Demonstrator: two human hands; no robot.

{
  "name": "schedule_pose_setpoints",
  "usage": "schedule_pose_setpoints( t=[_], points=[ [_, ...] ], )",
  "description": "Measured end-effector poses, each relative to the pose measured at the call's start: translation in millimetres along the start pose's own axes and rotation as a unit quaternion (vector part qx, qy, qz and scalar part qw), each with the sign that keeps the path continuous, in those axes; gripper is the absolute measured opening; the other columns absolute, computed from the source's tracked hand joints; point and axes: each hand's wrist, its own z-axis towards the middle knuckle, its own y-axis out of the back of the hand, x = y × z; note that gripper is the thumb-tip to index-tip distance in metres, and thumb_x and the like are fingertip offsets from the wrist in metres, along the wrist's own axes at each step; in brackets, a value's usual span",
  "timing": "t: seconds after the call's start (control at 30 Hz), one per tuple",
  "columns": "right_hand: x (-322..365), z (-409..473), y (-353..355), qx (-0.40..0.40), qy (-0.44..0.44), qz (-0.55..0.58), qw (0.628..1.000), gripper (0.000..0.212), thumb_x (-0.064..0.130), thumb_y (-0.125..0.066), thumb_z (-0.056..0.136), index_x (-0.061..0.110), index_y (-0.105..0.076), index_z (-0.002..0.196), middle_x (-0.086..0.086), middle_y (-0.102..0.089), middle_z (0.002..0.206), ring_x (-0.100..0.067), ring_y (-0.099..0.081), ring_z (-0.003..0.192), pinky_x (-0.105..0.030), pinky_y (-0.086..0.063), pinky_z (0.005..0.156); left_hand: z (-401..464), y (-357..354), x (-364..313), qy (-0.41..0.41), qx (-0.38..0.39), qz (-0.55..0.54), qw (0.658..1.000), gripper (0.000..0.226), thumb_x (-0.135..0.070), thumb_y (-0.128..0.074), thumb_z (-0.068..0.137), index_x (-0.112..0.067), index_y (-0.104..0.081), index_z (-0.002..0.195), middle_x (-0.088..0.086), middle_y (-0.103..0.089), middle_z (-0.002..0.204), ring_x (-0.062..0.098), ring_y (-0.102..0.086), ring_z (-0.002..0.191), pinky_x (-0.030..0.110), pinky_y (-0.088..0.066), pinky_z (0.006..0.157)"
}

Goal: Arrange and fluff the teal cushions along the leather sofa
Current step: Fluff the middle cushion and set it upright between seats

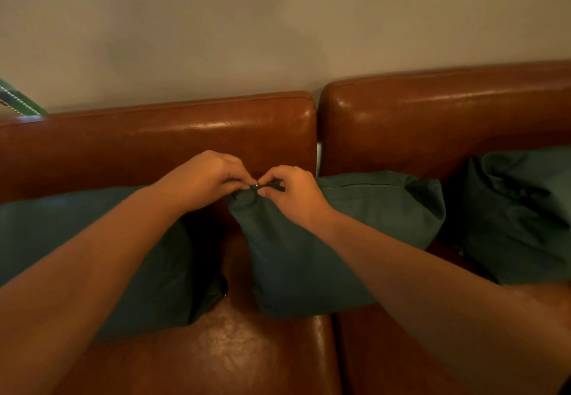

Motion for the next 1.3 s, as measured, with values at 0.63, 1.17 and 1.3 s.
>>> schedule_pose_setpoints(
  t=[0.63, 1.17, 1.3],
  points=[
    [-22, 0, 46, 0.089, 0.081, -0.237, 0.964, 0.031, 0.039, -0.046, 0.097, 0.033, -0.056, 0.126, 0.011, -0.053, 0.132, -0.014, -0.045, 0.123, -0.04, -0.03, 0.102, -55, -22, 54, 0.078, -0.065, 0.158, 0.982, 0.024, -0.021, -0.043, 0.085, -0.017, -0.053, 0.106, 0.009, -0.063, 0.08, 0.032, -0.06, 0.071, 0.039, -0.047, 0.066],
    [-155, -55, 199, 0.119, -0.161, -0.318, 0.927, 0.039, 0.014, -0.039, 0.1, 0.029, -0.049, 0.134, 0.006, -0.04, 0.147, -0.02, -0.026, 0.14, -0.05, -0.011, 0.115, 168, -68, -87, 0.053, 0.04, -0.014, 0.998, 0.035, -0.005, -0.05, 0.085, -0.019, -0.066, 0.113, 0.006, -0.062, 0.116, 0.024, -0.057, 0.11, 0.035, -0.043, 0.097],
    [-175, -54, 203, 0.1, -0.158, -0.333, 0.924, 0.041, 0.021, -0.046, 0.098, 0.025, -0.044, 0.14, 0.003, -0.035, 0.149, -0.026, -0.026, 0.137, -0.051, -0.029, 0.11, 218, -115, -126, 0.09, 0.096, -0.024, 0.991, 0.03, -0.025, -0.05, 0.094, -0.018, -0.063, 0.12, 0.006, -0.061, 0.125, 0.026, -0.056, 0.115, 0.036, -0.044, 0.098]
  ],
)
